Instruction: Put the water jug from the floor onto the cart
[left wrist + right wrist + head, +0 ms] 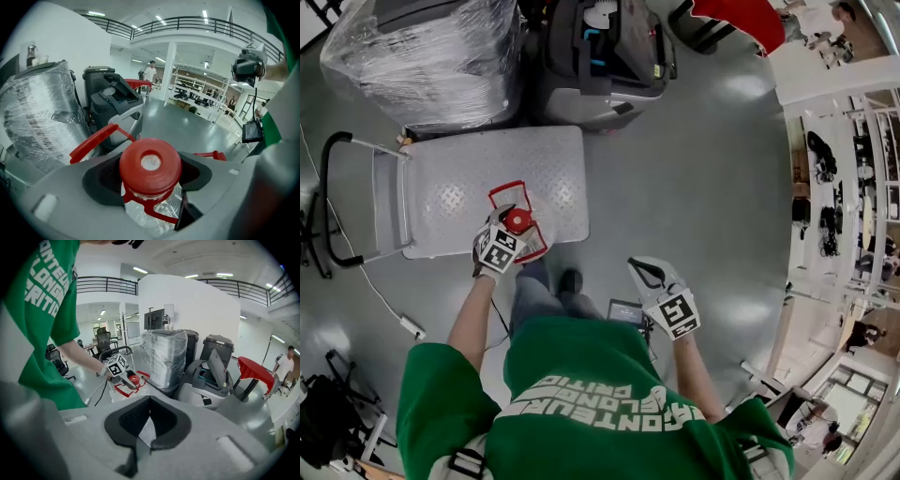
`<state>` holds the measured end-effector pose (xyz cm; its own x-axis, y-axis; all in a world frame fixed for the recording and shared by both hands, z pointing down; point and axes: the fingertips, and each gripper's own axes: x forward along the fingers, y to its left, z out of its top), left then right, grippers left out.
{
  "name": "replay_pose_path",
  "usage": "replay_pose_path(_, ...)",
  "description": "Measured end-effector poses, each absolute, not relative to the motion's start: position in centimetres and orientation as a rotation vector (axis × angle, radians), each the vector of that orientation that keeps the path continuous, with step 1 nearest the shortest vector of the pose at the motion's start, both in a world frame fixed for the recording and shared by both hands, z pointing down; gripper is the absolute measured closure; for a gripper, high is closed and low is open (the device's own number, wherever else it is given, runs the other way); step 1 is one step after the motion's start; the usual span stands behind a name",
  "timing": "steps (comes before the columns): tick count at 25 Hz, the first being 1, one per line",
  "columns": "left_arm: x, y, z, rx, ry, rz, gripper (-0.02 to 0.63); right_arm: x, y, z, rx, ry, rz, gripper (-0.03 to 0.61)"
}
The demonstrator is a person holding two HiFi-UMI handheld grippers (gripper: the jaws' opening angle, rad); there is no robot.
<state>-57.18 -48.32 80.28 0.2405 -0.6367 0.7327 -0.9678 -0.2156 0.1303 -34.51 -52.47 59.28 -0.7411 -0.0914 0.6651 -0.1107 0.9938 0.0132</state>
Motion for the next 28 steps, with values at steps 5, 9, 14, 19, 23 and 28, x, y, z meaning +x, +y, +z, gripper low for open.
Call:
replay_pose_path(5,-57.5,-49.4,83.0,1.937,-1.407,0.793,0.276,-34.6,-52.7,60.0,0.140,-2.374,0.050,0.586)
replay_pose_path(9,-58.4,-50.3,85.1,1.941,-1.364,0.847,0.276,-34.7,-53.1,60.3,0.151,-2.347,0.061,0.586)
replay_pose_path(14,-59.2,-51.2,87.6,1.937,-1.318,0.900,0.276,-34.2,-53.3,60.9,0.169,-2.313,0.088,0.586)
replay_pose_path(19,-60.1,-52.6,89.6,1.929,-1.295,0.936,0.276,-34.3,-53.5,61.2,0.167,-2.284,0.103,0.586)
replay_pose_path(23,-60.4,-53.1,91.4,1.913,-1.270,0.971,0.276,-34.5,-53.4,61.4,0.156,-2.260,0.109,0.586)
replay_pose_path(28,-60.6,-52.8,94.0,1.888,-1.241,1.029,0.278,-34.2,-53.4,61.5,0.172,-2.230,0.120,0.586)
